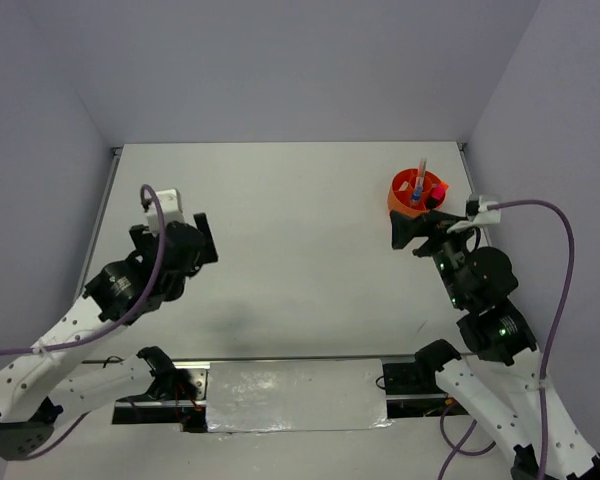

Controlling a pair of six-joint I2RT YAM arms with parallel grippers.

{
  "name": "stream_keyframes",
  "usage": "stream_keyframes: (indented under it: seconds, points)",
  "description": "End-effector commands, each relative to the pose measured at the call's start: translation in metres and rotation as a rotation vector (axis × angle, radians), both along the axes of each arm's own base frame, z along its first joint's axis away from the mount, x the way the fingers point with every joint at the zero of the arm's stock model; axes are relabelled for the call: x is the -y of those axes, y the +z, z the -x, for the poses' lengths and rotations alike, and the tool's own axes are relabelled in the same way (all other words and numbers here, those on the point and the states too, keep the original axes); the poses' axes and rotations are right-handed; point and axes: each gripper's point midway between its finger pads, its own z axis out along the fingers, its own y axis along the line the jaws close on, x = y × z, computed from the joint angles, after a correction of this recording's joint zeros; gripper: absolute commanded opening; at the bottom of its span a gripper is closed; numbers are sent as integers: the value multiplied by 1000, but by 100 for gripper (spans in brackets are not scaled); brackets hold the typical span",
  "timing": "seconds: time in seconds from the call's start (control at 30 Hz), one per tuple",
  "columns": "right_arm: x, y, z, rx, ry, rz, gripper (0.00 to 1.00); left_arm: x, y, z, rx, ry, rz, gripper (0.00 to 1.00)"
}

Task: Sort the stationery into containers
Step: Reset both arms

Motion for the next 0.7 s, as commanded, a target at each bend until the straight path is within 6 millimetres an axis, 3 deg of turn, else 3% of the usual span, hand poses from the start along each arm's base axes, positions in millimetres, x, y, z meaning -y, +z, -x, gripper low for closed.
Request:
stream_keyframes:
  seconds: [0.0,0.03,0.07,0.1,0.17,0.2,0.27,0.33,0.47,0.67]
  points:
    - [-8,-56,23,-171,56,27,100,-48,41,-29,122,200,42,99]
    - [-9,-59,27,-185,68,30,100,-42,34,-35,77,129,62,99]
    - [-7,-55,32,-190,68,26,100,-62,32,-41,66,187,65,99]
    - [-3,-60,41,-216,69,37,100,-65,30,-42,57,185,63,99]
    - [2,-47,53,-198,80,37,100,-76,28,-37,60,211,34,99]
    - [8,-47,62,-207,70,49,100,-82,35,-27,103,219,47,99]
    - [20,-36,72,-203,40,77,100,-88,30,-13,123,222,49,99]
    - [32,-42,79,-257,8,131,100,-95,34,8,176,227,91,99]
    - [48,-30,101,-253,-15,156,100,-104,30,40,213,207,120,99]
    - [71,-14,119,-189,-75,179,100,-111,39,53,260,204,121,99]
